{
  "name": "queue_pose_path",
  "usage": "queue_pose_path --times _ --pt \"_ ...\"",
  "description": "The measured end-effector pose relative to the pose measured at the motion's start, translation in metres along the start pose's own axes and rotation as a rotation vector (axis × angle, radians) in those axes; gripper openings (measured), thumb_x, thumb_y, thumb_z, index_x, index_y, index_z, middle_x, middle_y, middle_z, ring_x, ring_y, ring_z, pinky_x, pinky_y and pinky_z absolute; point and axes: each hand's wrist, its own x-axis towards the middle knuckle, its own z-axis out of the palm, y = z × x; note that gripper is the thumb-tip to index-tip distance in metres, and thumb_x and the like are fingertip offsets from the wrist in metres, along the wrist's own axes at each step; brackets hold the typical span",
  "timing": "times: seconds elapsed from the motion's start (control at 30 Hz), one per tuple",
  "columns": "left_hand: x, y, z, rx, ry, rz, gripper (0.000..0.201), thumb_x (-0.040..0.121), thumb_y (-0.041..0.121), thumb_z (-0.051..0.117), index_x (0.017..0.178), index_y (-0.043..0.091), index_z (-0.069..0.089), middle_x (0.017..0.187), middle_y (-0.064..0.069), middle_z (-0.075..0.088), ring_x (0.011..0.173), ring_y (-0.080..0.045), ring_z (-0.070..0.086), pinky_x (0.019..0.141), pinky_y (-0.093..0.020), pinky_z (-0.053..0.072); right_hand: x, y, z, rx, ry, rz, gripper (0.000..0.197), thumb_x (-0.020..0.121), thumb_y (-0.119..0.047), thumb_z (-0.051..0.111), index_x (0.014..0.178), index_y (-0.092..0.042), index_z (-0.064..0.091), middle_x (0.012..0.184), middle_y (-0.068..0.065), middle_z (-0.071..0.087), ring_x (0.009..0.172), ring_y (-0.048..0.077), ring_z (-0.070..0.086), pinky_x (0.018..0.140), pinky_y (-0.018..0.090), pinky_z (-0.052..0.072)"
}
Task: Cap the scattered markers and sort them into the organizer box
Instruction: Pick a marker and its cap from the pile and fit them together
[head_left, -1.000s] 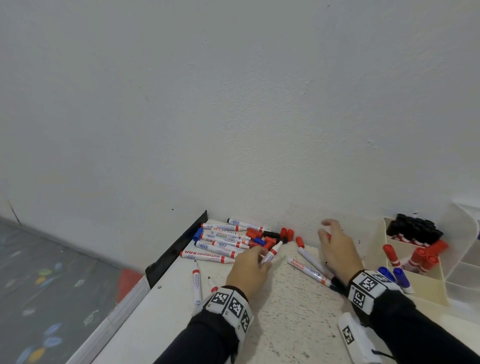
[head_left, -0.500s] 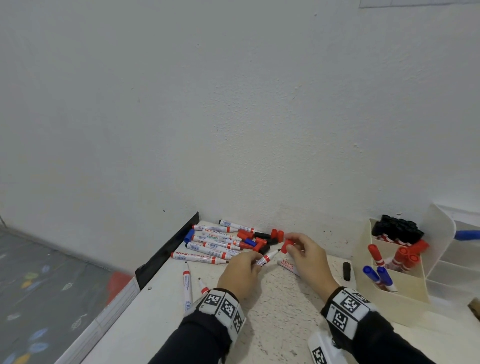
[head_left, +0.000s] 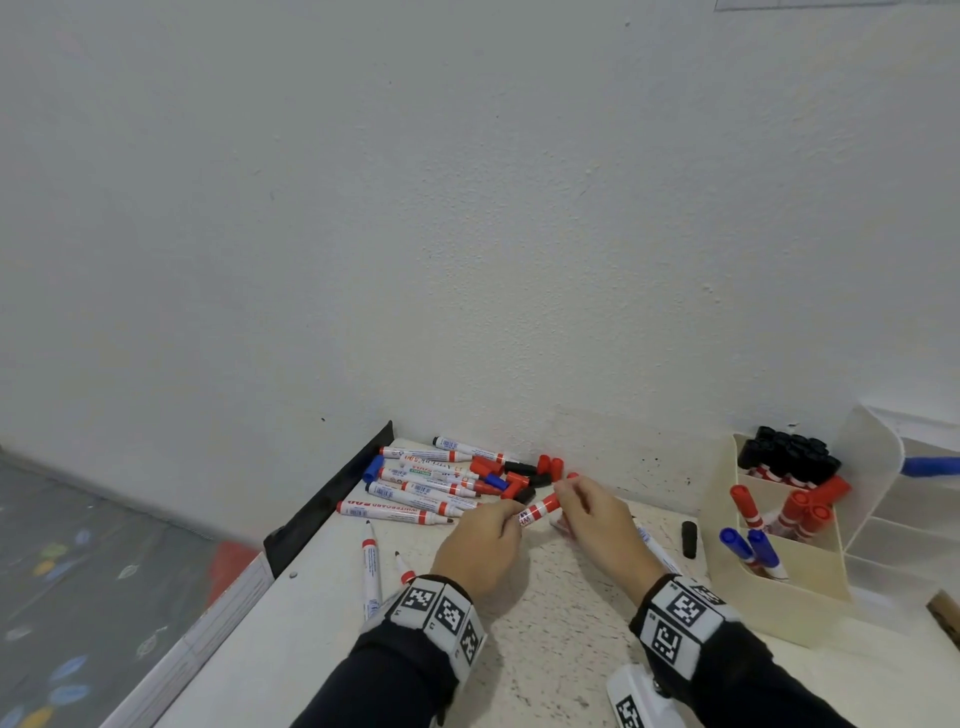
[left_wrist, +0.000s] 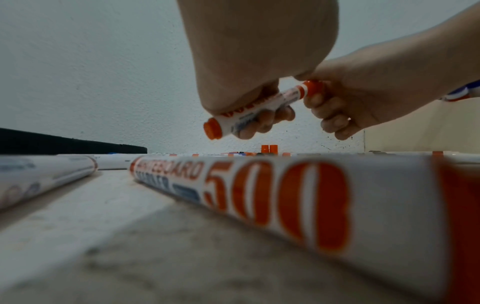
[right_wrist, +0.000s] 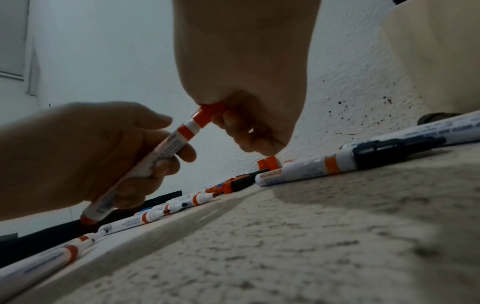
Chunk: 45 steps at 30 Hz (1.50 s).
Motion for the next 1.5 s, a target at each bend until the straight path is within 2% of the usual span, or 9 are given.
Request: queue_pose_path --times 0.2,0.57,0.67,0.77,0.93,1.07,1.23,1.37,1.5 --pt "-0.002 0.002 -0.003 0.24 -0.06 0.067 0.035 0.099 0.04 0.033 0.092 0.017 0.057 0.074 0.006 0.054 0.069 -0.011 0.05 0.068 -0.027 0.044 -0.004 -0.01 0.003 -0.109 -0.063 0.075 0.044 0.098 -0.038 0.034 0.058 -0.02 0.039 0.052 -0.006 0.032 0.046 0.008 0.03 0.042 0.017 0.024" --pt "-0.008 0.013 -0.005 -0.203 -0.147 0.011 0.038 0.1 0.035 0.032 0.067 0.023 0.046 0.061 0.008 0.044 0.055 -0.003 0.04 0.057 -0.017 0.033 -0.008 -0.015 0.004 -0.049 -0.087 -0.117 0.036 0.098 -0.031 0.037 0.065 -0.021 0.045 0.061 -0.006 0.04 0.054 0.002 0.038 0.052 0.013 0.033" --pt "-0.015 0.016 -0.011 -0.23 -0.149 -0.046 0.036 0.099 0.039 0.033 0.076 0.023 0.056 0.064 0.008 0.05 0.056 -0.002 0.044 0.059 -0.018 0.037 -0.009 -0.015 0.001 -0.122 -0.111 -0.112 0.037 0.098 -0.035 0.035 0.065 -0.023 0.047 0.063 -0.008 0.044 0.059 0.005 0.041 0.054 0.014 0.032" --pt "-0.02 0.014 -0.018 -0.072 -0.067 -0.103 0.028 0.099 0.038 0.034 0.102 0.021 0.056 0.092 0.002 0.057 0.081 -0.01 0.052 0.081 -0.031 0.048 -0.011 -0.015 -0.002 -0.074 -0.09 -0.039 0.041 0.098 -0.038 0.033 0.065 -0.019 0.049 0.061 -0.004 0.042 0.053 0.007 0.037 0.051 0.016 0.031" --pt "-0.03 0.008 -0.043 0.363 0.068 -0.527 0.055 0.093 0.023 0.046 0.142 0.014 0.024 0.135 -0.01 0.045 0.116 -0.023 0.051 0.092 -0.034 0.044 -0.021 -0.019 -0.014 0.048 0.112 0.081 0.037 0.099 -0.032 0.033 0.078 -0.008 0.051 0.063 0.002 0.038 0.057 0.013 0.035 0.046 0.014 0.035" --pt "-0.044 -0.001 -0.045 0.42 -0.063 -0.619 0.035 0.093 0.028 0.05 0.123 0.01 0.046 0.112 -0.005 0.058 0.1 -0.017 0.056 0.083 -0.025 0.042 -0.025 -0.019 -0.026 -0.046 0.242 0.056 0.033 0.098 -0.032 0.035 0.079 -0.011 0.051 0.07 0.007 0.046 0.061 0.015 0.04 0.056 0.029 0.034" --pt "-0.055 -0.002 -0.033 0.449 -0.154 -0.603 0.021 0.093 0.032 0.05 0.092 0.012 0.054 0.097 -0.002 0.06 0.097 -0.016 0.059 0.097 -0.023 0.036 -0.032 -0.029 -0.047 -0.062 0.334 -0.013 0.023 0.098 -0.031 0.036 0.093 -0.013 0.05 0.081 0.01 0.057 0.064 0.019 0.051 0.059 0.031 0.043" --pt "-0.053 0.001 -0.026 0.425 -0.159 -0.615 0.031 0.091 0.031 0.055 0.111 0.008 0.057 0.115 -0.006 0.062 0.104 -0.018 0.059 0.093 -0.024 0.042 -0.034 -0.042 -0.079 -0.023 0.394 -0.08 0.016 0.099 -0.026 0.035 0.104 -0.013 0.044 0.094 0.003 0.059 0.07 0.016 0.06 0.065 0.03 0.048" --pt "-0.046 0.009 -0.019 0.328 -0.136 -0.621 0.023 0.092 0.033 0.053 0.092 0.009 0.051 0.086 0.0 0.052 0.086 -0.014 0.053 0.075 -0.017 0.042 -0.036 -0.042 -0.127 -0.082 0.516 -0.02 0.019 0.099 -0.026 0.035 0.109 -0.013 0.045 0.099 0.01 0.062 0.081 0.026 0.065 0.076 0.043 0.055"
